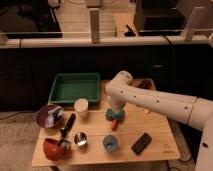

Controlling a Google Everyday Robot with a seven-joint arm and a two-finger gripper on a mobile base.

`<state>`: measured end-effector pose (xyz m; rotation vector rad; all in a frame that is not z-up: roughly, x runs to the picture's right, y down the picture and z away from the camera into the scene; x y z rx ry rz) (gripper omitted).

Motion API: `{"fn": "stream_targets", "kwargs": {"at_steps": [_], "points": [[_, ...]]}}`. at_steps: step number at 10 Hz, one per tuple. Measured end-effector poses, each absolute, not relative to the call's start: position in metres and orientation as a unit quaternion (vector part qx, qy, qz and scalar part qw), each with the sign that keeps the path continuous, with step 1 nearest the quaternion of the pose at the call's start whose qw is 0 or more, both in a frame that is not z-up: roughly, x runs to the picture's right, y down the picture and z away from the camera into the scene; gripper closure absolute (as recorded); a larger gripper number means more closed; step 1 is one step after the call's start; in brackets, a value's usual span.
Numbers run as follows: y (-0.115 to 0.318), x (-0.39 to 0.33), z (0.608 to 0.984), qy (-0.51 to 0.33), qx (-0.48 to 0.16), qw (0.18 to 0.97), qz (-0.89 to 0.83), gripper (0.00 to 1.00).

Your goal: Place sponge in metal cup

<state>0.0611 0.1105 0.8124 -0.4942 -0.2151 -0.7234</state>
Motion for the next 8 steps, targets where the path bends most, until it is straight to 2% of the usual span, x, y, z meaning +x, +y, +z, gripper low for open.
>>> {"fn": "stream_targets", "kwargs": {"at_steps": [1,2,8], "points": [[0.112,0.063,0.814,-0.101,-0.243,0.902,-0.341,0.21],[0.114,0.063,0.816,-0.1,-0.248,0.903,-0.337,0.2],[0.129,0.07,0.835,-0.134,-0.257,0.893,-0.344,0.2]]}}
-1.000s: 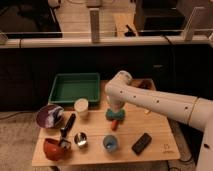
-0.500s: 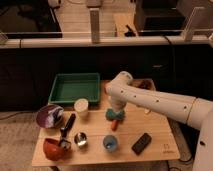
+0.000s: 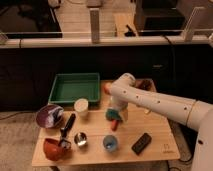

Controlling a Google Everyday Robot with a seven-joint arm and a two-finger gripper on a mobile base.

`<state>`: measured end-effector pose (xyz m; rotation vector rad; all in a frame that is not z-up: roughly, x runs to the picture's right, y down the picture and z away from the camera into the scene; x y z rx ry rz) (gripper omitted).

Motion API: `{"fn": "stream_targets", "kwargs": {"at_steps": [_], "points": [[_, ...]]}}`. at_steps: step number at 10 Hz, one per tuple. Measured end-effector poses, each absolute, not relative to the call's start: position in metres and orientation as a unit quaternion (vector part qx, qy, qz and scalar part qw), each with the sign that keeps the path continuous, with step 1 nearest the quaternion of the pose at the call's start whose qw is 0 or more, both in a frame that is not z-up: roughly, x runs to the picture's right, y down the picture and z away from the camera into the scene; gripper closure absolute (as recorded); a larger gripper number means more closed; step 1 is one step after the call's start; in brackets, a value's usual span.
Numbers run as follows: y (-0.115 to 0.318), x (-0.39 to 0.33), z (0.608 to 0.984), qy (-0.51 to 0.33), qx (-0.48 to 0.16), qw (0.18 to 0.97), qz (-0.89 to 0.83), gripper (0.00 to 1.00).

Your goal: Place sponge in metal cup

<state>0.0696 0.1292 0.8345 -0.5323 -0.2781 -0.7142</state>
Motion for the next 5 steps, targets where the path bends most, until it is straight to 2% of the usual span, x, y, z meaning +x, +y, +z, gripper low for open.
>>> {"fn": "stream_targets", "kwargs": {"at_steps": [2,4,5], "points": [[0.137,0.075,0.846,-0.148,-0.256,0.889,-0.35,0.22],[0.14,0.078,0.853,-0.157,-0.254,0.886,-0.353,0.36],[0.141,0.08,0.856,-0.161,-0.254,0.886,-0.354,0.48]]}}
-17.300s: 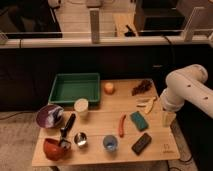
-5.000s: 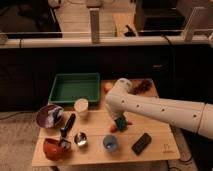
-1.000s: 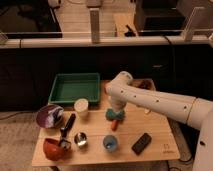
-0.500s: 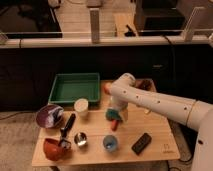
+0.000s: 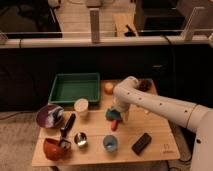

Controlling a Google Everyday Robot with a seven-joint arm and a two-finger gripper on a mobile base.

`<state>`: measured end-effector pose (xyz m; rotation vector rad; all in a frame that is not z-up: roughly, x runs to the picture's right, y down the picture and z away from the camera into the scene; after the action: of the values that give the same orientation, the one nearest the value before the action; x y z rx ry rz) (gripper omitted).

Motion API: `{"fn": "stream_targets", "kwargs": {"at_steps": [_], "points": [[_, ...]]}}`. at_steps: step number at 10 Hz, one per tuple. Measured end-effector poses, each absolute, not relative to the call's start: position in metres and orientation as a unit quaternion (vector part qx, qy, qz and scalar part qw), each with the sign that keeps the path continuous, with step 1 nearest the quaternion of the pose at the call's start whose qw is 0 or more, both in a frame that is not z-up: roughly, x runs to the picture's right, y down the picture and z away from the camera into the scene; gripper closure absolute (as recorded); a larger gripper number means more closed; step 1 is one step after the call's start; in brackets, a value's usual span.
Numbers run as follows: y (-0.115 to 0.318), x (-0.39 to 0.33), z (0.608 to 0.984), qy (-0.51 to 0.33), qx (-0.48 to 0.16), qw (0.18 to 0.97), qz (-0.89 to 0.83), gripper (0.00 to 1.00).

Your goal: Place sponge in metal cup

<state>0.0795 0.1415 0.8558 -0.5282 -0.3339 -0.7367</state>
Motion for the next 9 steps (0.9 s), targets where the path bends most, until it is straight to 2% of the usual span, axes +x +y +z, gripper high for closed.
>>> {"fn": "stream_targets", "kwargs": {"at_steps": [1,3,5,6,9], "points": [[0.142,0.08,0.857,-0.163,-0.253,0.885,-0.355,0.56],[0.142,0.079,0.858,-0.168,-0.248,0.884,-0.359,0.79],[0.14,0.075,0.856,-0.172,-0.241,0.884,-0.363,0.95],[0.136,0.073,0.85,-0.175,-0.23,0.885,-0.364,1.0],[0.117,0.069,0.822,-0.188,-0.195,0.89,-0.366,1.0]]}}
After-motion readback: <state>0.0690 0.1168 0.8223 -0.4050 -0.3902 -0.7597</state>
